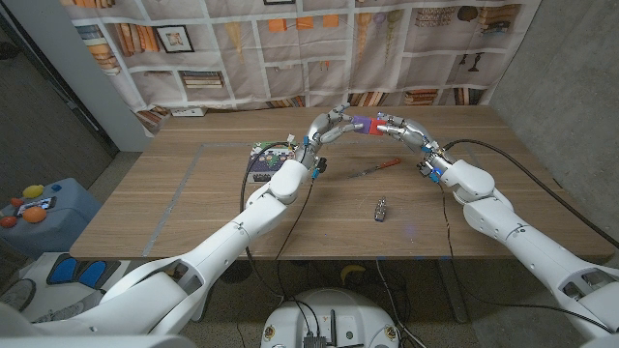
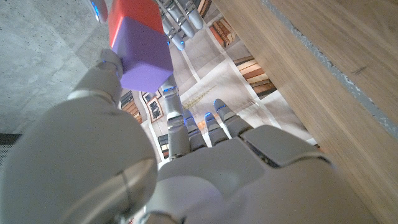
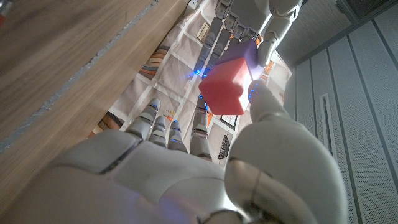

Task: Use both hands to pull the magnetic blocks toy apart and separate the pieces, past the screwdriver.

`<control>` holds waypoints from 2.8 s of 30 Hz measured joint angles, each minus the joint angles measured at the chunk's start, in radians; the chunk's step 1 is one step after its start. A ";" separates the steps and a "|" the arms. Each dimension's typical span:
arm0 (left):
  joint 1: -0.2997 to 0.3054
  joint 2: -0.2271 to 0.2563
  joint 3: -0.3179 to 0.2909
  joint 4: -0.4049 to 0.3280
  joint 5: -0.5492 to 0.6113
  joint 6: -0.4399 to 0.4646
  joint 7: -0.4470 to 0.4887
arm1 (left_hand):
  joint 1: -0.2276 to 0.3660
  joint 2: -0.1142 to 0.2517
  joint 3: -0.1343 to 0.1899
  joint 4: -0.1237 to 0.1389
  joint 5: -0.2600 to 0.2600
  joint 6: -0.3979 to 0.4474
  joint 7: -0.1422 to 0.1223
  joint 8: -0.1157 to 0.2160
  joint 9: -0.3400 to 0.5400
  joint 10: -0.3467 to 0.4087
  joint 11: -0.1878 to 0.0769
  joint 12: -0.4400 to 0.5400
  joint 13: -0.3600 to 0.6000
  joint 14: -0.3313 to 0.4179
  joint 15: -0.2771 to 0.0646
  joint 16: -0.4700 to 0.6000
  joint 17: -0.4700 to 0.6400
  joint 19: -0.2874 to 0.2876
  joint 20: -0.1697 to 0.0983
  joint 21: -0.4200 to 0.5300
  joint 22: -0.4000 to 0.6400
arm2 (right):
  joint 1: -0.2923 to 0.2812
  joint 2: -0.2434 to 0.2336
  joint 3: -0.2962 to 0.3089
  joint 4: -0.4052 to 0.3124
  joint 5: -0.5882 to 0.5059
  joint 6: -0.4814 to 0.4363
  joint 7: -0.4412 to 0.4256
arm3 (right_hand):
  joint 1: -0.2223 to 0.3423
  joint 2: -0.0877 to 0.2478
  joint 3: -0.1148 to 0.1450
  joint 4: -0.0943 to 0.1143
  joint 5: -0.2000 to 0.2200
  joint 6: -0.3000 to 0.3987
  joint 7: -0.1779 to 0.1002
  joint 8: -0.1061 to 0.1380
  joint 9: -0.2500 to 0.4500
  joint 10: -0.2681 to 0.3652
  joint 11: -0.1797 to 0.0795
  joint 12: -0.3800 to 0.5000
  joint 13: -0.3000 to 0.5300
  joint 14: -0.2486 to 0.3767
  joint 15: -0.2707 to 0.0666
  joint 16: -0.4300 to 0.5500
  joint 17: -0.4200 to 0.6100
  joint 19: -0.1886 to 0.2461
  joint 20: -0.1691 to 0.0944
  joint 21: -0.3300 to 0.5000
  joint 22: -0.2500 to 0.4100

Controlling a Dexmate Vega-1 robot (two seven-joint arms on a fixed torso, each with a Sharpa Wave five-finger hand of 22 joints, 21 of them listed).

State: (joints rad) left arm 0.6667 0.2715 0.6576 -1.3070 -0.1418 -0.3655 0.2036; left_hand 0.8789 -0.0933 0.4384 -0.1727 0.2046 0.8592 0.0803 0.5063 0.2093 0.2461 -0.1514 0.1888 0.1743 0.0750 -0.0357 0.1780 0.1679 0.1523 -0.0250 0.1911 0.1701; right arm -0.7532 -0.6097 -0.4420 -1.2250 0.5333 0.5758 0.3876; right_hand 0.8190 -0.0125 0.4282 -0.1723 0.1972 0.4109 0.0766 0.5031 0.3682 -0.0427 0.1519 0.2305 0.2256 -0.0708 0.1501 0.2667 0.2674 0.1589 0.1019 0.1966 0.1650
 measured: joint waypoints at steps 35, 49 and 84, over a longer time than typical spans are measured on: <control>-0.026 -0.024 0.011 0.048 -0.011 -0.012 -0.014 | 0.009 0.002 -0.011 0.000 0.004 0.000 0.000 0.000 0.000 0.000 0.000 0.000 0.000 0.000 0.000 0.000 0.000 0.000 0.000 0.000 0.000 | 0.002 0.010 0.008 0.006 0.005 -0.004 -0.028 | 0.083 0.033 0.007 -0.002 -0.001 0.157 -0.040 0.200 0.117 0.097 -0.025 0.014 0.005 0.062 -0.038 0.034 0.026 0.061 -0.026 0.000 0.000; -0.028 -0.031 0.012 0.063 -0.015 -0.016 -0.014 | 0.007 0.004 -0.012 0.001 0.004 0.000 0.000 0.000 0.000 0.000 0.000 0.000 0.000 0.000 0.000 0.000 0.000 0.000 0.000 0.000 0.000 | -0.009 0.007 0.011 -0.019 -0.011 -0.020 -0.067 | 0.121 0.037 0.006 -0.002 -0.003 0.157 -0.040 0.225 0.124 0.118 -0.036 0.017 0.005 0.082 -0.047 0.042 0.037 0.079 -0.036 0.000 0.000; -0.030 -0.034 0.006 0.079 -0.022 -0.024 -0.009 | 0.009 0.004 -0.023 0.004 0.000 0.000 0.000 0.000 0.000 0.000 0.000 0.000 0.000 0.000 0.000 0.000 0.000 0.000 0.000 0.000 0.000 | -0.009 0.007 0.017 -0.020 -0.017 -0.046 -0.106 | 0.153 0.037 -0.008 0.001 -0.001 0.157 -0.040 0.263 0.124 0.143 -0.043 0.017 0.002 0.094 -0.059 0.061 0.060 0.104 -0.047 0.000 0.000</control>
State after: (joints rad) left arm 0.6365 0.2379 0.6641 -1.2279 -0.1636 -0.3893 0.1948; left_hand 0.8874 -0.0890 0.4152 -0.1688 0.2047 0.8589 0.0800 0.5063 0.2093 0.2461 -0.1514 0.1888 0.1742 0.0750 -0.0357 0.1780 0.1679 0.1523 -0.0250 0.1911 0.1701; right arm -0.7625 -0.6026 -0.4248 -1.2453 0.5162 0.5302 0.2816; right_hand 0.9716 0.0242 0.4204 -0.1712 0.1962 0.5680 0.0369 0.7656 0.4922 0.1003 0.1088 0.2477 0.2277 0.0236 0.0912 0.3280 0.3273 0.2627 0.0553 0.1965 0.1649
